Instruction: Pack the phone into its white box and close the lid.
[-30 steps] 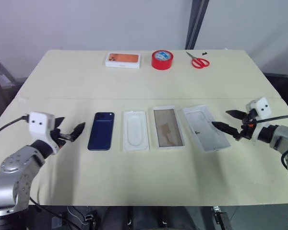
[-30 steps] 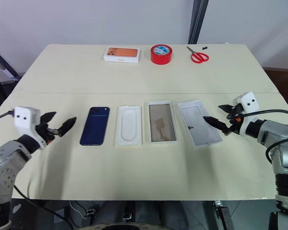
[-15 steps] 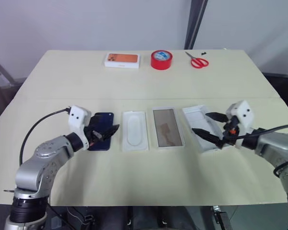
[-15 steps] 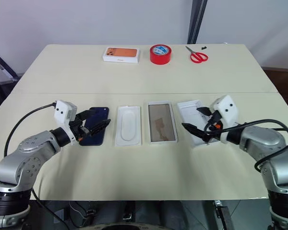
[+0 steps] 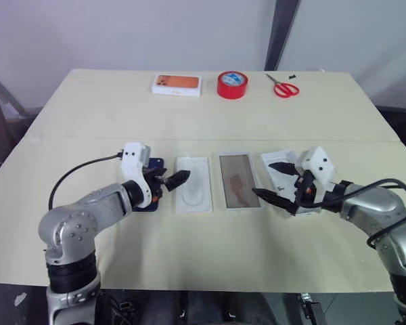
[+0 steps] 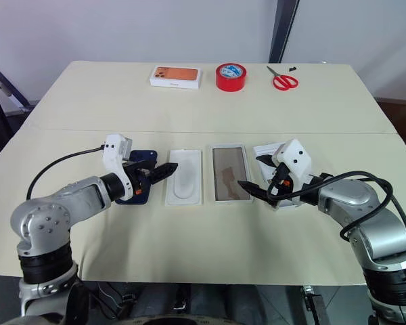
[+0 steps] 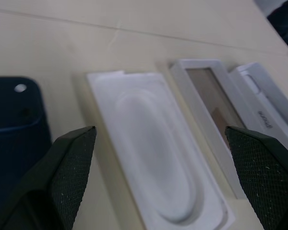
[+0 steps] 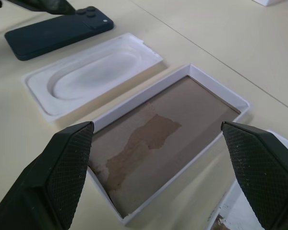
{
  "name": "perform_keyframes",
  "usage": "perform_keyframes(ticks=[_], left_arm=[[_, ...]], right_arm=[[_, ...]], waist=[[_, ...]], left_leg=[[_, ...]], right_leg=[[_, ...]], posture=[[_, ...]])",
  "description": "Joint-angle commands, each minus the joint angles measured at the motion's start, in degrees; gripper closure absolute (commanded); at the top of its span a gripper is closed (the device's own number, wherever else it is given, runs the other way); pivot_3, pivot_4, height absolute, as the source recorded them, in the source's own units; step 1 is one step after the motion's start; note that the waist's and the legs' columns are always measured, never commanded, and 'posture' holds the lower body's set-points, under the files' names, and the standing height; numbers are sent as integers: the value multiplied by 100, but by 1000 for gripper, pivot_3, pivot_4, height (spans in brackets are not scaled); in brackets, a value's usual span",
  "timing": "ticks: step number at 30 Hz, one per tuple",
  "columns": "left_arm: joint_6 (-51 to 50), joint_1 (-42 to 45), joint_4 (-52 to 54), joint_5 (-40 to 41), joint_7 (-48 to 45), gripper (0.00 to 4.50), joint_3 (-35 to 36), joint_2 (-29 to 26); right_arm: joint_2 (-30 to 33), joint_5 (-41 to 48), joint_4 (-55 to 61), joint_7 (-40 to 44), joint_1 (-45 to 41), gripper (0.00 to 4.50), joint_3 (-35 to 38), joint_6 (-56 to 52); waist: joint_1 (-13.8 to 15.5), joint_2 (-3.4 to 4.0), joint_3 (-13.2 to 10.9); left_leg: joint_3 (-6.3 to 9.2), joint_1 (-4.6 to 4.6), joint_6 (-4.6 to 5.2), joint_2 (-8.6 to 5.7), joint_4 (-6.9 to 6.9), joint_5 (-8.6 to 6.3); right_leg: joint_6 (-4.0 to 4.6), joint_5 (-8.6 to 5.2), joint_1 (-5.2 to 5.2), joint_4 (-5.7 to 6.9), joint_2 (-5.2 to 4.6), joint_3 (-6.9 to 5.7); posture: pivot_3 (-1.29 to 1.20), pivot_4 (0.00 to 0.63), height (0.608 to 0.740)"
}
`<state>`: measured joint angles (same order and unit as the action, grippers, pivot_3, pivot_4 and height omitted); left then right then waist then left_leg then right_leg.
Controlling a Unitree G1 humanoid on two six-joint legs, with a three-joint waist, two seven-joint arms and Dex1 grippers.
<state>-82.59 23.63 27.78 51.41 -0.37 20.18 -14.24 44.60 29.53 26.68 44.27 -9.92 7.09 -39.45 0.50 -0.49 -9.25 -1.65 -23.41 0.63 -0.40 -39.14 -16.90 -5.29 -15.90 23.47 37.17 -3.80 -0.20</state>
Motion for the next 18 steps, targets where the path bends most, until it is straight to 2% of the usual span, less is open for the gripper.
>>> perform_keyframes(ticks=[1,3,18], left_arm=[[-820,340,-13,-91,340,0,353,130],[-971,542,-241,74,587,0,538,411],[-991,947,-1305,761,2370,0,379,1106]], right_arm=[[44,-3,68,47,-50,55,88,153],[15,-34,59,64,-7,55,34,203],[-63,160,258,-98,66,55,155,92]], waist=[[10,-1,0],[20,-1,-1],[26,-3,-1]], left_leg=[[0,0,0,0,0,0],[0,0,0,0,-2,0],[1,0,-33,-1,-2,19]], right_leg=[[0,0,-1,0,1,0],[0,0,-2,-1,3,0],[0,0,-2,0,2,2]], posture=[[0,150,725],[0,150,725],[0,150,725]])
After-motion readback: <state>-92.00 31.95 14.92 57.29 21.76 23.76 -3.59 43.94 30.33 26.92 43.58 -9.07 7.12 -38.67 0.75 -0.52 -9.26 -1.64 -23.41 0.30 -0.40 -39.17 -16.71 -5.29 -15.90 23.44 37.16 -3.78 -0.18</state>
